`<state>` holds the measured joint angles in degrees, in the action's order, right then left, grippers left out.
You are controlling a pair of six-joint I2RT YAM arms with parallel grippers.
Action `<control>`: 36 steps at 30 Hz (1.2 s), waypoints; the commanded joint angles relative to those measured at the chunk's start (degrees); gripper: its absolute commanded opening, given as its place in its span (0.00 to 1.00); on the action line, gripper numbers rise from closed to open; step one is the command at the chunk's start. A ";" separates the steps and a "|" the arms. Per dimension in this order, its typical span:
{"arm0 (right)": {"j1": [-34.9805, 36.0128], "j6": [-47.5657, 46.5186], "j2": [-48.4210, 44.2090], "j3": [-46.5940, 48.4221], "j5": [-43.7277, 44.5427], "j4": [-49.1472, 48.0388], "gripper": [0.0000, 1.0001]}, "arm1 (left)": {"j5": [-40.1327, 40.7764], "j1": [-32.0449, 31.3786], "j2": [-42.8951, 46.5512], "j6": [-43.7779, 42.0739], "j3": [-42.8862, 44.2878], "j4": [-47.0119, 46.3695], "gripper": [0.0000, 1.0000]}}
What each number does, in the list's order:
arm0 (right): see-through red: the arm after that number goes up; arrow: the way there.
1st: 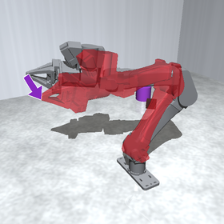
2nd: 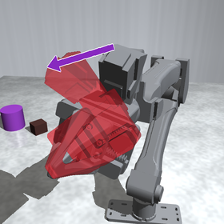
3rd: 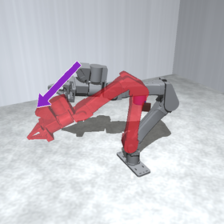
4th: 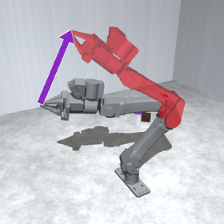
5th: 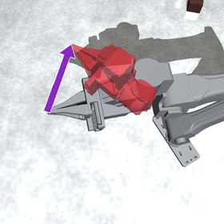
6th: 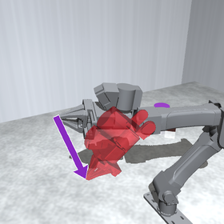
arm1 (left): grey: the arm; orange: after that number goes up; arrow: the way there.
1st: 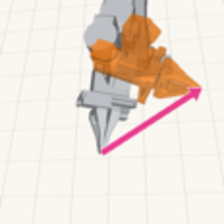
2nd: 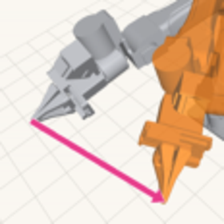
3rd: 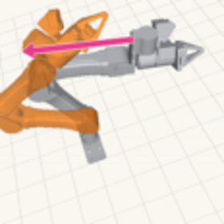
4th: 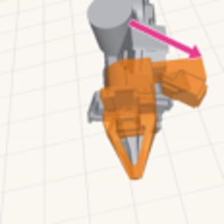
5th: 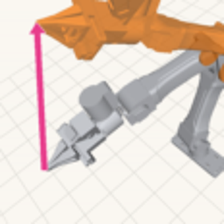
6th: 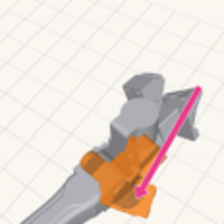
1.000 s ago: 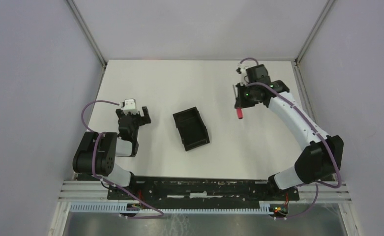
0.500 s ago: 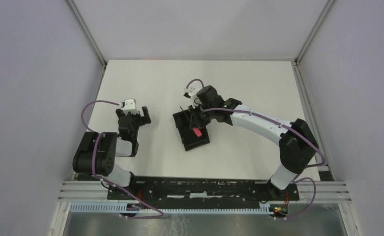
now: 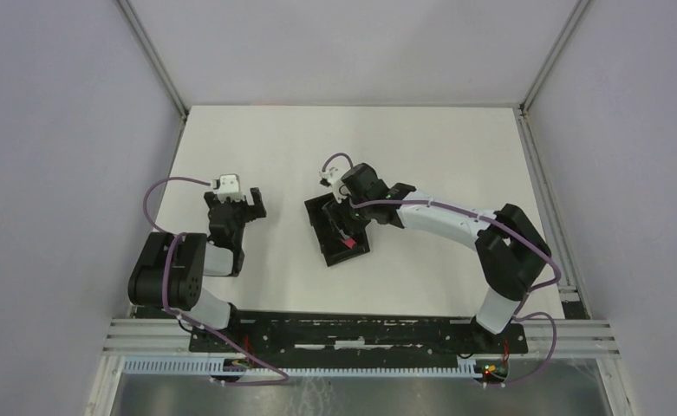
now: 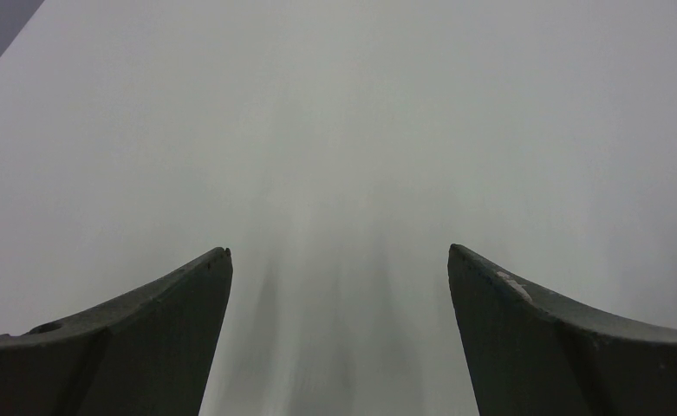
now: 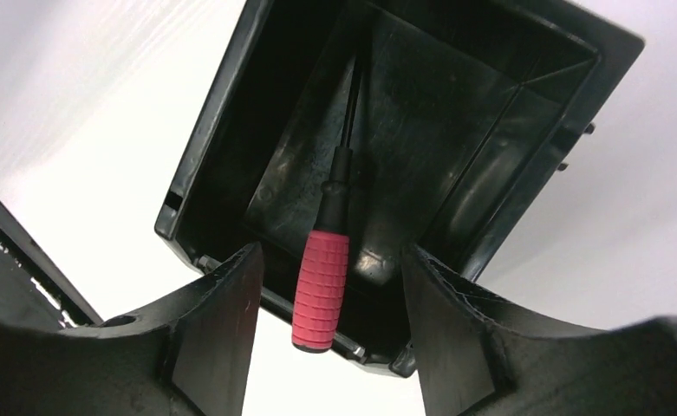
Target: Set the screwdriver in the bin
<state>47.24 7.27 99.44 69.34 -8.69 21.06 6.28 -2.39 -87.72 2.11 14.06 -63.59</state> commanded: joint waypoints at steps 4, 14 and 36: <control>0.21 1.21 -4.78 0.57 1.67 -6.08 0.67 | 0.13 -0.19 -0.29 -0.92 0.26 -3.03 1.00; 0.11 -0.95 -15.04 -0.44 2.19 -7.82 0.98 | 0.13 -0.20 -0.26 -0.96 0.26 -3.03 1.00; -5.39 -20.24 -60.75 -68.63 54.46 -66.32 0.98 | 0.14 -0.20 -0.21 -0.94 0.26 -3.03 1.00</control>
<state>42.89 -10.48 41.45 9.08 36.47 -27.00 6.28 -2.39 -87.72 2.11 14.06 -63.59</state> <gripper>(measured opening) 0.979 0.997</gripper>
